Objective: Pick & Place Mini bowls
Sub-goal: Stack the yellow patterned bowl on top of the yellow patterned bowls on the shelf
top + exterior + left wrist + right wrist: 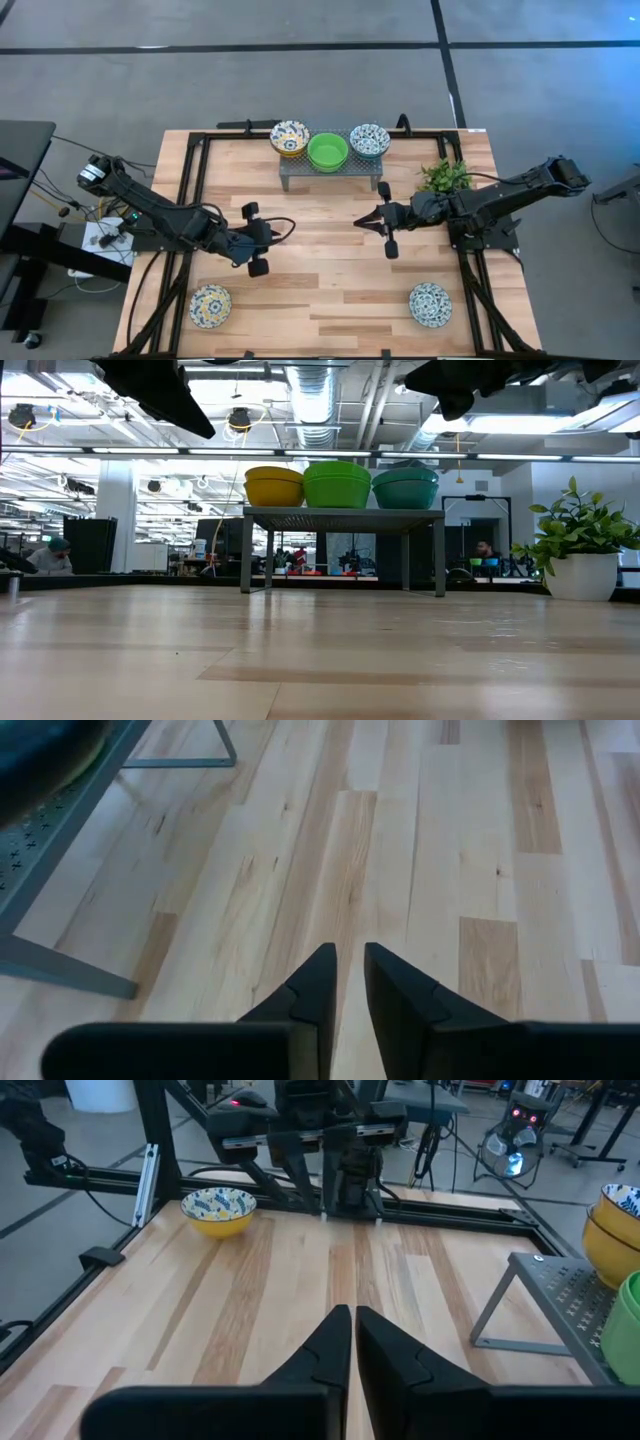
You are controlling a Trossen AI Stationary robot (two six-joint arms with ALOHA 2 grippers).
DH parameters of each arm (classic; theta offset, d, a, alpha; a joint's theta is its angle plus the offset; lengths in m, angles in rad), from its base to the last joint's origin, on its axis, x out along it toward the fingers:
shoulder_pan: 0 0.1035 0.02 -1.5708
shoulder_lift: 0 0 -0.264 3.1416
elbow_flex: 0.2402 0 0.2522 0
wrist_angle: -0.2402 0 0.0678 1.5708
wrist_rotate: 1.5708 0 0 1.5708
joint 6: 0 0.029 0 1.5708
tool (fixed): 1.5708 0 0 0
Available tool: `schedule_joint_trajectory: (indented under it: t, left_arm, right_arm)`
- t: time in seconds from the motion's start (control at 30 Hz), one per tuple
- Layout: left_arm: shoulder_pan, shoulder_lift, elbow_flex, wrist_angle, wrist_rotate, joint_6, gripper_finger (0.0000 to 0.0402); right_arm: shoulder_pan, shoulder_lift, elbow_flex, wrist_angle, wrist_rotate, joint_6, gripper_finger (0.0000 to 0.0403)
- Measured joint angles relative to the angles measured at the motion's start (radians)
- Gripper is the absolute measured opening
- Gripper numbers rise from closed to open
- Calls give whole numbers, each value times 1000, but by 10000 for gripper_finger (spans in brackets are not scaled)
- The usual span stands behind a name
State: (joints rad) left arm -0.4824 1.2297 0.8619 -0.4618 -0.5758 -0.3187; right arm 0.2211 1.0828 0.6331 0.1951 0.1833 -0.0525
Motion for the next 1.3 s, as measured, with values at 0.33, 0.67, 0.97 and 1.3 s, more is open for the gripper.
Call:
schedule_joint_trajectory:
  t: [0.33,0.67,0.97,1.3]
  left_arm:
    - [0,0,0,0,0,0,59]
    - [0,0,1,4,0,0,58]
    - [0,0,1,10,1,12,51]
    - [16,0,40,8,198,-46,84]
  right_arm:
    - [0,0,0,0,0,0,15]
    - [0,0,0,0,0,0,20]
    - [0,0,0,0,0,0,18]
    - [0,0,0,0,0,0,17]
